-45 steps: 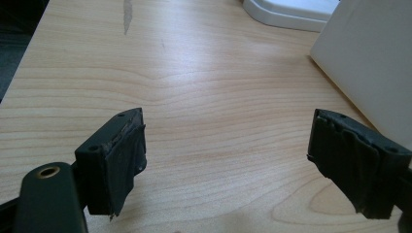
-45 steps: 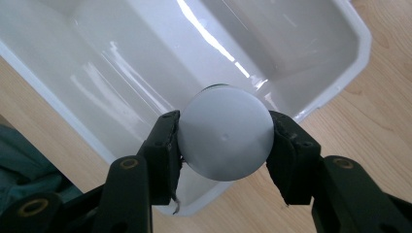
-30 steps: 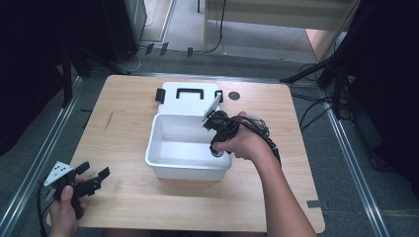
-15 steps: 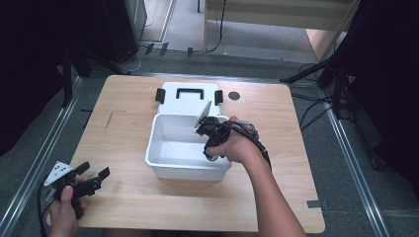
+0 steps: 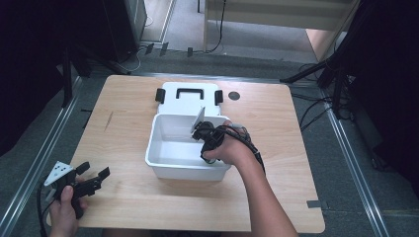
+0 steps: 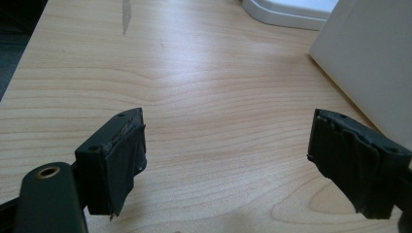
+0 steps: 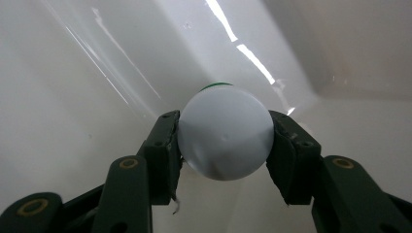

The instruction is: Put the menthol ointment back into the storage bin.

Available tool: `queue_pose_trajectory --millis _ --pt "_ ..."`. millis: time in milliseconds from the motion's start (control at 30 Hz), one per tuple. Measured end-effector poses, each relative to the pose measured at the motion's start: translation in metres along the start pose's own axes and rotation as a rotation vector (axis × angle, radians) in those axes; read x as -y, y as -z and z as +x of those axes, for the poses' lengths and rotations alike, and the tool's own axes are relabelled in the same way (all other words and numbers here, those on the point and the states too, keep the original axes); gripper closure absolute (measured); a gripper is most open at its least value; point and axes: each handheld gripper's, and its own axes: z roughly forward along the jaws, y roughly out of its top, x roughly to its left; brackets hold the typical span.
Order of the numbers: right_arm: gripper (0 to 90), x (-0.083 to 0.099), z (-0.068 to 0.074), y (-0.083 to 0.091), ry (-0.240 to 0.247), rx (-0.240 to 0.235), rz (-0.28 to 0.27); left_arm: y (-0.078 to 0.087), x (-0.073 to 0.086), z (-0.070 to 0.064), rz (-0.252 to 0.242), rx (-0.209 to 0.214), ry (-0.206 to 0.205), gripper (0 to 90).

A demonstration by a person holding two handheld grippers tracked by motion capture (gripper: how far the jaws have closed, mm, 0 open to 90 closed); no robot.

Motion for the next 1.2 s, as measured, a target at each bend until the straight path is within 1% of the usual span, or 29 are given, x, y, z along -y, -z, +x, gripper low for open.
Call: queue_pose_trajectory --millis 67,100,233,333,467,600,700,933,1033,1200 --pt "51.2 0.001 -0.001 -0.003 0.003 0.0 0.003 0.0 0.0 0.0 -0.001 -0.001 0.0 14.5" --pt "51.2 0.001 -0.001 -0.005 0.003 0.007 0.009 0.0 0.0 0.0 0.001 0.0 0.001 14.5" --pt "51.2 0.0 0.001 -0.006 0.008 0.012 0.001 0.0 0.0 0.0 0.001 -0.001 0.0 14.5" --pt "51.0 -0.001 0.004 -0.01 0.025 0.007 0.018 0.0 0.0 0.0 0.001 -0.002 -0.001 14.5" --pt "51.0 -0.002 0.008 -0.018 0.065 0.044 0.061 0.0 0.0 0.0 0.001 -0.002 0.0 14.5" --pt "50.9 -0.002 0.008 -0.027 0.059 0.031 0.077 0.0 0.0 0.0 0.001 -0.001 -0.001 14.5" --pt "50.5 -0.002 0.008 -0.029 0.066 0.04 0.088 0.0 0.0 0.0 0.001 -0.001 -0.001 14.5" --pt "45.6 -0.002 0.009 -0.028 0.062 0.041 0.07 0.0 0.0 0.0 0.003 -0.003 0.0 14.5" --pt "44.7 -0.001 0.009 -0.026 0.07 0.046 0.065 0.0 0.0 0.0 0.005 -0.004 -0.002 14.5" --pt "41.5 0.0 0.009 -0.018 0.052 0.037 0.025 0.0 0.0 0.0 0.008 -0.002 -0.004 14.5"
